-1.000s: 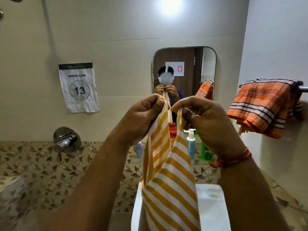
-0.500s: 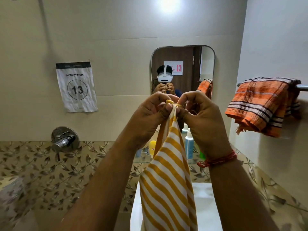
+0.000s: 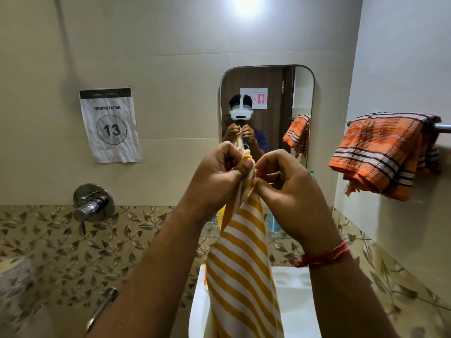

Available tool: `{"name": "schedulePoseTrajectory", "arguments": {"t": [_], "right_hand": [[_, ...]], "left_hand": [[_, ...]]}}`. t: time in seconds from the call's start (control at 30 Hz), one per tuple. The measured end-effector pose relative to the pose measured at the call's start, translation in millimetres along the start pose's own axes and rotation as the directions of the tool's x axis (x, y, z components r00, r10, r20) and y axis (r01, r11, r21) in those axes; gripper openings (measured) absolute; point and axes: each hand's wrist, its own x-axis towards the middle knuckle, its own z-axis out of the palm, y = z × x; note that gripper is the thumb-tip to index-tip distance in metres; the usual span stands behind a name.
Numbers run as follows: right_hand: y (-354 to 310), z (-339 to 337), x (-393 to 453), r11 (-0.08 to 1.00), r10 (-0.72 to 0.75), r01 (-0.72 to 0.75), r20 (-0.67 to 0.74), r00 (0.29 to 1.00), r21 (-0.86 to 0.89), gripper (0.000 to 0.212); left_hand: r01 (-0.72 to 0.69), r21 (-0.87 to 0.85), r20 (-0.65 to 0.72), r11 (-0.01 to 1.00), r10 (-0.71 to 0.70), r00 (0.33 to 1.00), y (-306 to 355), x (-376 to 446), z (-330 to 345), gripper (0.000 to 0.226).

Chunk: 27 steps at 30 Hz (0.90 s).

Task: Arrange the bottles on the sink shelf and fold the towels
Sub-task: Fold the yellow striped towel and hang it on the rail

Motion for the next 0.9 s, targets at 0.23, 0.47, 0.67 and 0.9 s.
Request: {"name": "schedulePoseTrajectory", "arguments": {"t": [0.23,0.47,0.67,0.9], "right_hand": [[4,4,-2,0.985,0.022,-0.035,-0.078,0.997,-0.171,0.022],[17,10,-1,0.972,0.033,-0.049,-0.074,0.997,-0.228,0.011],[24,12,-14,0.647,0.268,-0.373,0.26,0.928,0.665,0.016],[38,7,-10,0.713,0.252,-0.468,0.432,0.866,0.523,0.033]], "left_hand": [[-0.106,0.179,-0.042,0.978,0.116,0.992,1,1,7,0.008],[-0.056,0.031,-0.061,0.998,0.058,0.996,3,-2,8,0.007],[-0.049,0.035,-0.039,0.998,0.051,0.998,7,0,2,0.009],[-0.022,0.046,-0.024,0.999,0.023,0.999,4,-1,0,0.012]]}}
